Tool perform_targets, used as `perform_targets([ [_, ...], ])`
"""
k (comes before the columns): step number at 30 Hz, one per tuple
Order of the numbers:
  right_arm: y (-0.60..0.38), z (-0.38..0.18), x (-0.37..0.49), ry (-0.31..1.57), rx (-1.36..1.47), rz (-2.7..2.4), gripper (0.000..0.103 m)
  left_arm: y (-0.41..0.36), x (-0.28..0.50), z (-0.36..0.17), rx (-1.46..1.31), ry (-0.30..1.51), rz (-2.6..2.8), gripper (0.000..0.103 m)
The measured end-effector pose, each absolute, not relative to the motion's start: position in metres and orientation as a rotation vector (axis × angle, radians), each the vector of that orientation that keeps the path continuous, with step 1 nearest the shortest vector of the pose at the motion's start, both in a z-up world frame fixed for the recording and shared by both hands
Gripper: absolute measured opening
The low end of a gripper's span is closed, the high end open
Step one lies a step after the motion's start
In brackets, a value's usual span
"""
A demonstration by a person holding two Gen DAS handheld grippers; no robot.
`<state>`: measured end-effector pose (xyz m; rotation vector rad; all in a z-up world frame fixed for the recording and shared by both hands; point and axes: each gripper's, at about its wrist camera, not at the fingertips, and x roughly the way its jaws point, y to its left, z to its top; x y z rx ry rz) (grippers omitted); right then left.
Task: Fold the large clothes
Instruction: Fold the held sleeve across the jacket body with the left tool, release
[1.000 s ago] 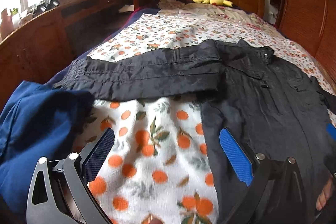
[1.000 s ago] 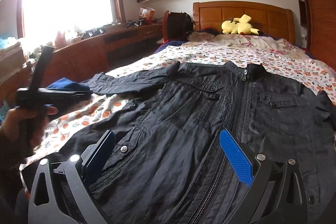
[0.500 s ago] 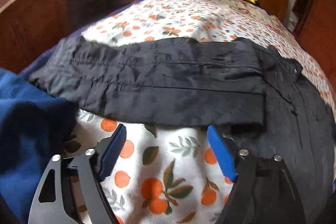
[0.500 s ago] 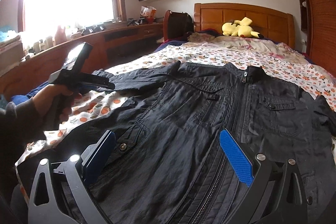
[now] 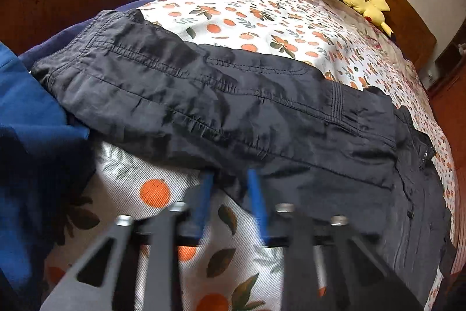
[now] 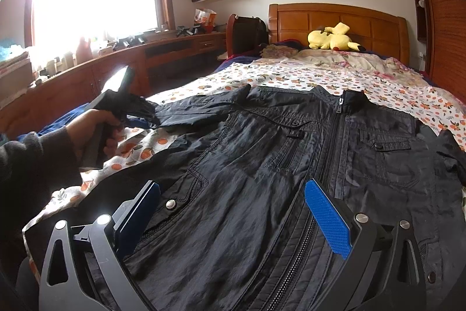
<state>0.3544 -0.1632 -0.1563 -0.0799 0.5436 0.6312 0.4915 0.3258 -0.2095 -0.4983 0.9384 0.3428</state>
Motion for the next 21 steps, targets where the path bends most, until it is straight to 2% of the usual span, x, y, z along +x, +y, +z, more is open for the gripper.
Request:
perform_targets([
  [1,-0.164,-0.156,0.354,0.542,-0.08,0.631,0.097,0.324,0.493,-0.208,-0.49,0.939,0.339,0.004],
  [2,-0.164,-0.156,0.354,0.54,-0.077,0.631,0.096,0.319,0.496,-0.204,-0.455,0.939,0.348,0.002],
  [8,-0.167,-0.148,0.348,0.515,-0.081,0.624,0.096,0.276,0.496,-0.157,-0.292,0.865,0.329,0.001],
  [13,-0.177,-0.136,0.342,0.509,-0.057,0.622,0.096,0.21,0.484,-0.106,-0.174,0.809,0.22,0.001],
  [21,-0.213,-0.112,0.327,0.454,-0.065,0.572,0.096,0.099,0.462,-0.067,-0.007,0.781,0.062,0.002],
])
